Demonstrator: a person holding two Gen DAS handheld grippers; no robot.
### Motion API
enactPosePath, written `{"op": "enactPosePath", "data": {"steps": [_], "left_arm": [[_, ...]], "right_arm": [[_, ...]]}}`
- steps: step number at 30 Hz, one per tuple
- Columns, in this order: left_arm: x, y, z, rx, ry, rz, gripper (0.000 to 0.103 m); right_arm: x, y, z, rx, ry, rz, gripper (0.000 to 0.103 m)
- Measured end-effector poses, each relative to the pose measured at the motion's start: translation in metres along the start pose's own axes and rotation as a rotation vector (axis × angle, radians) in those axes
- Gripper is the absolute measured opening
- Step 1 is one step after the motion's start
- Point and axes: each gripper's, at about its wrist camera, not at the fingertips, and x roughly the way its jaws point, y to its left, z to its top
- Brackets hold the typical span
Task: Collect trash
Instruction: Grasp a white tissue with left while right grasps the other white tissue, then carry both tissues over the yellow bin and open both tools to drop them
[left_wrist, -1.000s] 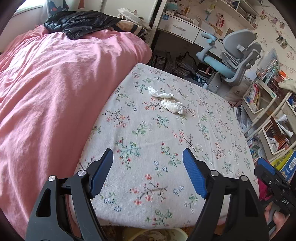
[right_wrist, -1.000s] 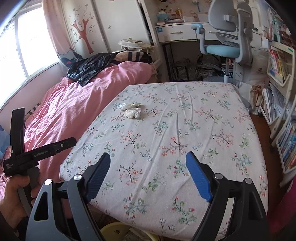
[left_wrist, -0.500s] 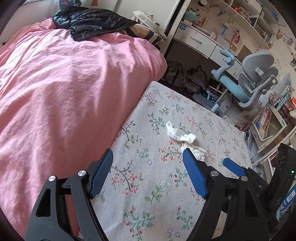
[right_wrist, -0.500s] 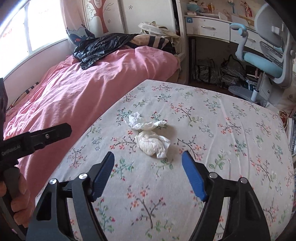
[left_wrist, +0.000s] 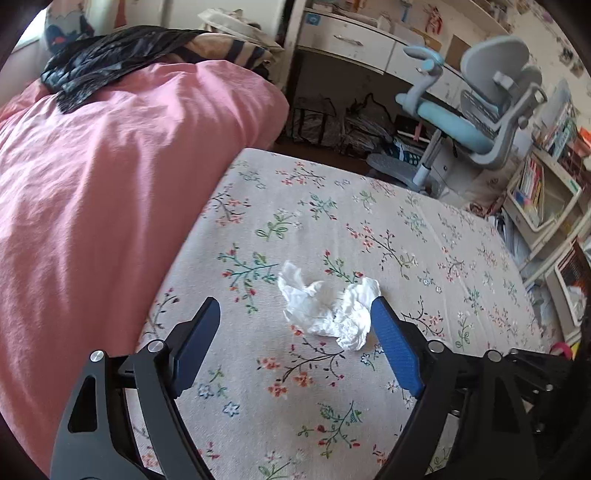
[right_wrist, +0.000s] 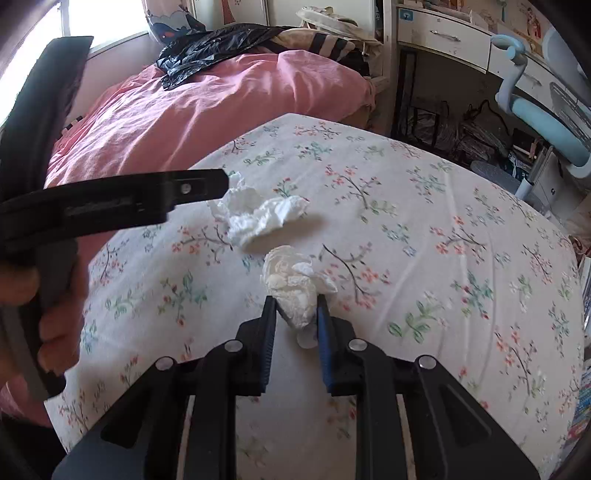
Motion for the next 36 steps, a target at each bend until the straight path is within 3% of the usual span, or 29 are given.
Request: {"op": "enactPosePath", "data": {"steps": [6, 8, 9, 11, 13, 23, 36], "left_arm": [[0.03, -0.04, -0.006, 0.179, 0.075, 0.06, 0.079], [0.03, -0.046, -0.006, 0.198, 0.067, 0.047, 0.058], [0.029, -0.047, -0.007, 0.205, 0.059, 0.053, 0.053], [0.026, -0.046, -0.008, 0.2, 0.061, 0.016, 0.024], [0.021, -0.039, -0.01, 0.163, 0.072, -0.016, 0.017], [-0.05, -0.018, -0.045, 0.036, 0.013, -0.129, 0.015], [-0.18, -0.013, -0.114, -0.021, -0.123, -0.176, 0.015]], "right_arm": [[-0.027, -0.038, -0.033, 0.086, 0.008, 0.01, 0.022], [-0.027, -0.046, -0.038, 0.122, 0.013, 0.023, 0.022], [-0.027, -0.049, -0.04, 0.134, 0.015, 0.026, 0.022], [-0.027, -0.052, -0.038, 0.166, 0.01, 0.046, 0.022], [-0.03, -0.052, -0.035, 0.186, -0.003, 0.063, 0.022], [-0.073, -0.038, -0.039, 0.23, -0.085, 0.074, 0.022], [-0.146, -0.021, -0.072, 0.332, -0.258, 0.087, 0.022]]}}
